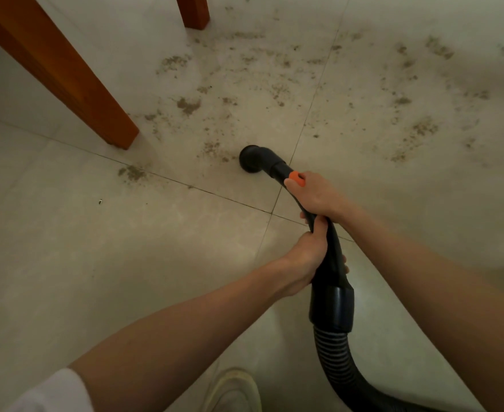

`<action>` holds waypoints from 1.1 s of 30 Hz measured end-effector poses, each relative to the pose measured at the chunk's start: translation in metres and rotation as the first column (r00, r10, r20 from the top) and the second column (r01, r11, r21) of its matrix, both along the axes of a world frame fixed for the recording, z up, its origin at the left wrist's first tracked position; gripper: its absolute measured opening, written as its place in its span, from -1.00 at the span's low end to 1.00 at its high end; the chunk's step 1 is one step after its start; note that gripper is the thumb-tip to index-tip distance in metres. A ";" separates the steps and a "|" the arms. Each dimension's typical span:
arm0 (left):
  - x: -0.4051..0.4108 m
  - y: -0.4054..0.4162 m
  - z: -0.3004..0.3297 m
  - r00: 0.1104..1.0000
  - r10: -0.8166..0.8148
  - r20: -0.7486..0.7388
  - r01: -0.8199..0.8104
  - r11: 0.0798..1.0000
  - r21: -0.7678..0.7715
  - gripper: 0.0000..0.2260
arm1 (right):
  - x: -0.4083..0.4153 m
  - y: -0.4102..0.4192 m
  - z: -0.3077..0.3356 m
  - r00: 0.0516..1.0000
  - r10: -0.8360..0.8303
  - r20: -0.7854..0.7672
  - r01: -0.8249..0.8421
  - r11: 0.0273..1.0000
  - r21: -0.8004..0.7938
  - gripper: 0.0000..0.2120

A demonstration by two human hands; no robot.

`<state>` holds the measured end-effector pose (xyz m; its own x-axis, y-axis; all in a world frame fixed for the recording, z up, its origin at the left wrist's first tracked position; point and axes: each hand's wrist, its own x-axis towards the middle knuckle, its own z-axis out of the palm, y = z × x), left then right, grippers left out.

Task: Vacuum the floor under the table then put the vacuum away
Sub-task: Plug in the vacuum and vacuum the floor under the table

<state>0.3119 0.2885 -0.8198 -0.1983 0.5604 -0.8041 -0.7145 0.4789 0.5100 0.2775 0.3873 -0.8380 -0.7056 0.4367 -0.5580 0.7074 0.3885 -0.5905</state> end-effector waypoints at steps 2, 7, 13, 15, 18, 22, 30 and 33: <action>-0.006 0.003 -0.001 1.000 -0.009 -0.009 0.009 1.000 0.004 -0.50 | -0.007 0.003 -0.001 1.000 -0.017 0.000 0.017 1.000 0.004 -0.67; -0.019 0.012 -0.003 0.999 -0.020 -0.025 0.021 1.000 0.007 -0.47 | -0.020 0.011 -0.003 0.999 -0.043 -0.017 0.044 0.999 0.017 -0.68; -0.032 0.019 -0.003 0.999 -0.019 -0.032 0.020 0.999 0.032 -0.50 | -0.033 0.019 -0.004 0.996 -0.082 -0.038 0.083 0.996 0.014 -0.68; -0.034 0.018 -0.004 0.999 -0.021 -0.029 0.022 0.999 0.033 -0.51 | -0.033 0.019 -0.004 0.995 -0.090 -0.045 0.090 0.996 -0.002 -0.71; -0.030 0.013 -0.006 0.999 -0.019 -0.039 0.020 1.000 0.015 -0.50 | -0.031 0.015 -0.005 0.995 -0.085 -0.042 0.085 0.996 -0.009 -0.72; -0.019 0.005 -0.009 0.997 0.009 -0.075 -0.012 1.000 -0.028 -0.55 | -0.024 0.002 -0.006 0.998 -0.034 -0.045 0.033 0.999 -0.016 -0.76; 0.014 -0.012 -0.006 0.997 0.074 -0.017 -0.075 0.995 -0.069 -0.61 | 0.008 -0.017 -0.003 0.998 0.061 -0.004 -0.061 0.991 -0.116 -0.79; 0.030 -0.016 -0.004 0.995 0.098 0.002 -0.097 0.993 -0.060 -0.62 | 0.023 -0.021 0.000 0.996 0.085 0.021 -0.083 0.990 -0.114 -0.80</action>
